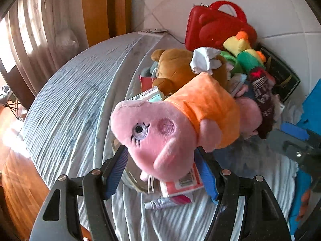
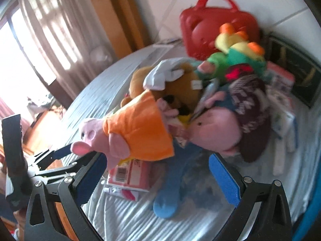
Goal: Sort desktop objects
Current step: 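Grasp the pink pig plush in the orange dress with both tools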
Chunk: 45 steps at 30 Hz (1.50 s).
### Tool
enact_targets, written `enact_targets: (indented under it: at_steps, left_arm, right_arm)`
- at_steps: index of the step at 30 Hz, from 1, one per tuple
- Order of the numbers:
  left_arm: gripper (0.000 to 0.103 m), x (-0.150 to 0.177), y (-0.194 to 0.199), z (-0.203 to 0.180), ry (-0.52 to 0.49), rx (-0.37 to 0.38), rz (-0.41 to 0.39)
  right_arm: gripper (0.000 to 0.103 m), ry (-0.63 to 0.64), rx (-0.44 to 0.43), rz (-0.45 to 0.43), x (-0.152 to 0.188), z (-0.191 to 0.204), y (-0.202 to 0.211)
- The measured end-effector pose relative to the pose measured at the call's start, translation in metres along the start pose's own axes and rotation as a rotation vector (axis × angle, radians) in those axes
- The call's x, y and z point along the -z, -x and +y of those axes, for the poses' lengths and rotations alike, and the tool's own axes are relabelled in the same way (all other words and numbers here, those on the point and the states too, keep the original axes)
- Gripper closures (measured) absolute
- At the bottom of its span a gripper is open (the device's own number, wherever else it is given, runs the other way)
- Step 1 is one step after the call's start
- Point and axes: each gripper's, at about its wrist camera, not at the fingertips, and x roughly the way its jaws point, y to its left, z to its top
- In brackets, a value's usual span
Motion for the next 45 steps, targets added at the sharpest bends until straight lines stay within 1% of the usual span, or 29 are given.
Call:
enact_targets:
  at_steps: [1, 3, 4, 5, 7, 11, 14, 18, 20, 21, 22, 23, 24, 27, 29, 32, 35, 40, 45]
  left_arm:
    - [0.036, -0.002, -0.006, -0.001, -0.006, -0.003, 0.004]
    - [0.035, -0.004, -0.013, -0.001, -0.024, -0.036, 0.002]
    - [0.029, -0.006, -0.016, -0.002, -0.035, -0.044, 0.001]
    - [0.021, -0.007, -0.019, -0.002, -0.045, -0.046, 0.003]
    - [0.016, -0.008, -0.027, -0.002, -0.064, -0.053, 0.016]
    - [0.009, -0.012, -0.036, 0.001, -0.091, -0.054, 0.011]
    - [0.006, -0.014, -0.047, 0.006, -0.092, -0.052, 0.028]
    - [0.006, -0.019, -0.056, 0.009, -0.085, -0.032, 0.030]
    - [0.007, -0.021, -0.059, 0.010, -0.092, -0.013, 0.031]
    - [0.009, -0.021, -0.059, 0.008, -0.101, -0.016, 0.024]
    - [0.013, -0.020, -0.059, 0.006, -0.120, -0.023, 0.020]
    - [0.017, -0.018, -0.056, 0.003, -0.136, -0.032, 0.001]
    - [0.018, -0.016, -0.052, 0.001, -0.147, -0.038, -0.012]
    - [0.020, -0.017, -0.041, 0.005, -0.133, -0.014, -0.030]
    - [0.020, -0.019, -0.031, 0.003, -0.136, -0.003, -0.049]
    - [0.020, -0.019, -0.015, -0.004, -0.171, -0.006, -0.093]
    - [0.020, -0.022, 0.002, -0.010, -0.190, 0.013, -0.131]
    - [0.020, -0.028, 0.037, -0.028, -0.250, 0.040, -0.218]
    - [0.020, -0.033, 0.066, -0.051, -0.294, 0.106, -0.286]
  right_arm:
    - [0.000, 0.010, -0.005, 0.013, -0.003, 0.002, -0.008]
    - [0.000, 0.035, -0.020, 0.039, -0.009, 0.007, -0.027]
    - [0.000, 0.041, -0.025, 0.049, -0.011, 0.008, -0.035]
    - [0.000, 0.045, -0.034, 0.057, -0.014, 0.010, -0.040]
    - [0.000, 0.050, -0.057, 0.080, -0.020, 0.011, -0.057]
    - [0.000, 0.066, -0.053, 0.116, -0.029, 0.014, -0.085]
    - [0.000, 0.065, -0.080, 0.138, -0.033, 0.015, -0.098]
    - [0.000, 0.041, -0.105, 0.146, -0.037, 0.012, -0.104]
    - [0.000, 0.028, -0.120, 0.166, -0.036, 0.011, -0.110]
    - [0.000, 0.025, -0.124, 0.195, -0.035, 0.012, -0.114]
    - [0.000, 0.027, -0.108, 0.223, -0.032, 0.014, -0.118]
    - [0.002, 0.023, -0.101, 0.216, -0.030, 0.016, -0.118]
    - [0.008, 0.023, -0.094, 0.201, -0.029, 0.018, -0.114]
    - [0.016, 0.014, -0.076, 0.163, -0.028, 0.020, -0.101]
    - [0.018, 0.006, -0.077, 0.146, -0.029, 0.019, -0.091]
    - [0.022, 0.006, -0.071, 0.106, -0.028, 0.020, -0.071]
    - [0.022, 0.005, -0.057, 0.062, -0.027, 0.021, -0.050]
    - [0.022, -0.020, -0.041, -0.023, -0.022, 0.016, -0.002]
    - [0.022, -0.044, 0.013, -0.107, -0.023, 0.018, 0.041]
